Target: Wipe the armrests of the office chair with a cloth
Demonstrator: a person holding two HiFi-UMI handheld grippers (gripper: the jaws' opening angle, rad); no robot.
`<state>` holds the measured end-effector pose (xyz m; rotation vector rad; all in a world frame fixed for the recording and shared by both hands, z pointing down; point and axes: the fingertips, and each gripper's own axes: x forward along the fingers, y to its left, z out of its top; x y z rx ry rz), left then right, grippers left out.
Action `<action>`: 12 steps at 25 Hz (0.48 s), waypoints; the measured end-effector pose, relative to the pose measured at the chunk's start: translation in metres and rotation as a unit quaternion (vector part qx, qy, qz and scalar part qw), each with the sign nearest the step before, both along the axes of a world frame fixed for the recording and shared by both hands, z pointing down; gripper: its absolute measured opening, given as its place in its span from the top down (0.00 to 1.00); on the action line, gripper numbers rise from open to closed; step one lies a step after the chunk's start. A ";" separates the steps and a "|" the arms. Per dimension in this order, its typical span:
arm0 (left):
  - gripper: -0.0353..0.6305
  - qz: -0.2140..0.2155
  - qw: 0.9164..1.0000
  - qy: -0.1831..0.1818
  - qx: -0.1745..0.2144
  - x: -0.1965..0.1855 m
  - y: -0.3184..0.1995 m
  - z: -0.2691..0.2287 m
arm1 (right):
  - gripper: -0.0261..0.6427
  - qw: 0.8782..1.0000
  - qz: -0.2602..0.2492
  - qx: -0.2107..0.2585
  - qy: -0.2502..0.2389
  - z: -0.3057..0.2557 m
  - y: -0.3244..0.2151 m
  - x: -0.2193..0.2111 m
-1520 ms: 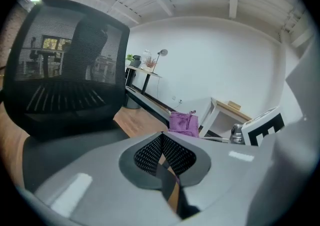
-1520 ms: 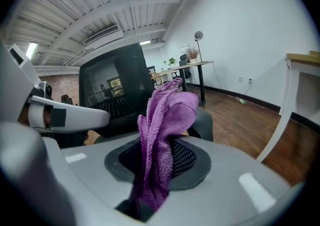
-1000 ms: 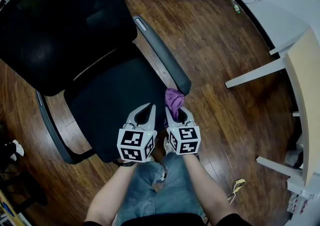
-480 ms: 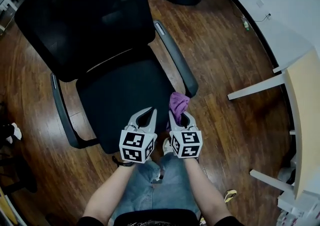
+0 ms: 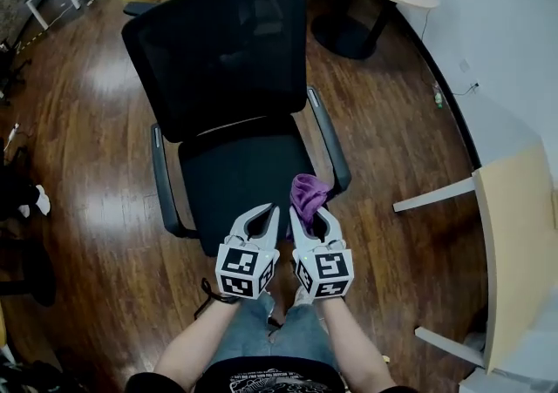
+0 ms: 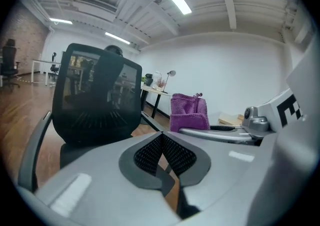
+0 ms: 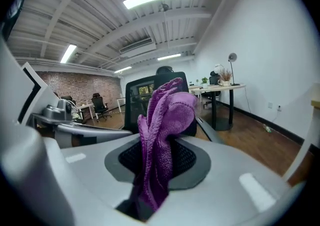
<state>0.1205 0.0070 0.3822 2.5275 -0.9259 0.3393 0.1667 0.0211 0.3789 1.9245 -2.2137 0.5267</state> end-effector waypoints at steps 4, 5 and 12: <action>0.94 -0.029 0.999 0.009 0.026 -0.019 0.014 -0.037 | 0.82 0.999 -0.027 0.028 0.005 -0.040 0.009 -0.019; 0.94 -0.039 0.999 0.011 0.034 -0.024 0.017 -0.045 | 0.82 0.999 -0.036 0.037 0.005 -0.050 0.012 -0.022; 0.94 -0.088 0.994 0.007 0.071 -0.037 0.068 -0.093 | 0.83 0.992 -0.099 0.080 0.005 -0.102 0.060 -0.038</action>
